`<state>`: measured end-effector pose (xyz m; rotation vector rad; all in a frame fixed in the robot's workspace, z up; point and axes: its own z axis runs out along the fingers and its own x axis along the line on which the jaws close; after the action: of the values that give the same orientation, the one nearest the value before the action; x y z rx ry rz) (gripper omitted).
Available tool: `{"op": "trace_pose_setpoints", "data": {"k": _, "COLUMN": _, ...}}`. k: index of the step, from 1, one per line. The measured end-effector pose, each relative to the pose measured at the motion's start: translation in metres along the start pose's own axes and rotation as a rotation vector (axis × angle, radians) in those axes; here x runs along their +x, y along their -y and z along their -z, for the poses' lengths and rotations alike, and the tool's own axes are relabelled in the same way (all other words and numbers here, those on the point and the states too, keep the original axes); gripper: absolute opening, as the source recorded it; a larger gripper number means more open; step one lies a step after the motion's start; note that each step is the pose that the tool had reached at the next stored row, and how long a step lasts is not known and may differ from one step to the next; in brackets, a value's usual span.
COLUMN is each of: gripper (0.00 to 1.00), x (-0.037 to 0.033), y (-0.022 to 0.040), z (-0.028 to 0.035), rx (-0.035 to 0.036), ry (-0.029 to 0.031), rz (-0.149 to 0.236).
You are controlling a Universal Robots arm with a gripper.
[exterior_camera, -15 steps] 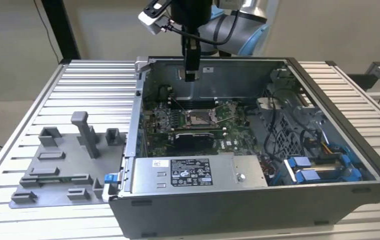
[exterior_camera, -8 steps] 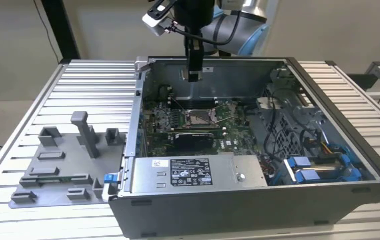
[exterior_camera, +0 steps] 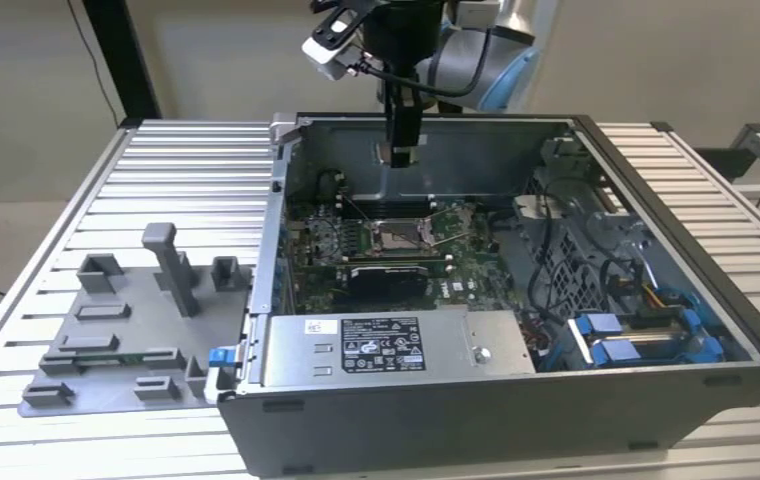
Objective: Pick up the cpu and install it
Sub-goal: 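Close the cpu cover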
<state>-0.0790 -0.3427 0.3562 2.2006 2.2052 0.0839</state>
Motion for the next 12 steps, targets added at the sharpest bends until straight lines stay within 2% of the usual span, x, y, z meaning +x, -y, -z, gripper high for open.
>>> {"op": "trace_pose_setpoints", "data": {"k": 6, "gripper": 0.0, "x": 0.0025, "y": -0.0072, "z": -0.007, "rx": -0.0013, "ry": -0.0063, "rz": -0.001}}
{"op": "trace_pose_setpoints", "data": {"k": 12, "gripper": 0.0, "x": 0.0055, "y": -0.0119, "z": -0.0149, "rx": -0.0013, "ry": -0.0184, "rz": -0.004}}
